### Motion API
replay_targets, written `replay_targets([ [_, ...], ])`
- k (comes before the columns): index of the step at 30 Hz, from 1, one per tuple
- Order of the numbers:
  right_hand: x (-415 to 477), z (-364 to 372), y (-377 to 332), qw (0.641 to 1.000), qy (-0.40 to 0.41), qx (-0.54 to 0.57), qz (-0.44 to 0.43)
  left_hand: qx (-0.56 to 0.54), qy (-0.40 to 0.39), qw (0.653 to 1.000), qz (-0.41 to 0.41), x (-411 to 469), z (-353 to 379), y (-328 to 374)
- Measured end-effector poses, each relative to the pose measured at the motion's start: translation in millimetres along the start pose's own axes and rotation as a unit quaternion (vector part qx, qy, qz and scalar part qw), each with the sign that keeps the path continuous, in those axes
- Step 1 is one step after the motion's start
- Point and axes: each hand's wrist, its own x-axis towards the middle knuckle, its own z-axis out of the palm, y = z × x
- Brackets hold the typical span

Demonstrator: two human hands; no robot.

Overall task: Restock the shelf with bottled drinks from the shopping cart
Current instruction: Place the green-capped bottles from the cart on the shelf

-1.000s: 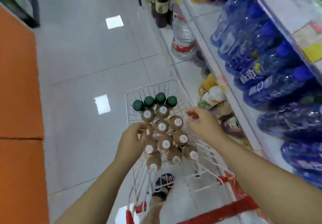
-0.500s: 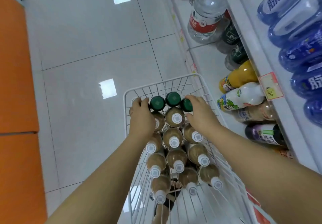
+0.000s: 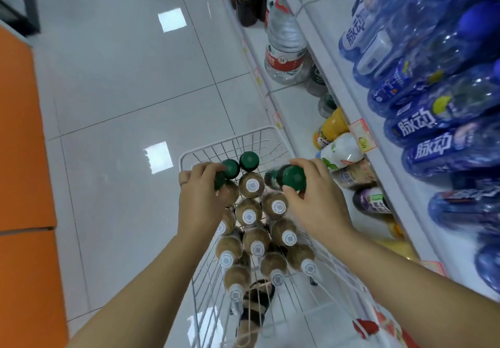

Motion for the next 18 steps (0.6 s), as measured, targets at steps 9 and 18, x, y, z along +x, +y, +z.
replay_targets([
  [9,-128,-163,-34,0.964,0.171,0.202,-0.025,-0.194,0.083,0.963,0.167,-114,-118,141],
  [18,-324,-340,-66,0.893,0.387,0.201,-0.108,-0.436,0.021,0.806,0.399,-266,-198,319],
])
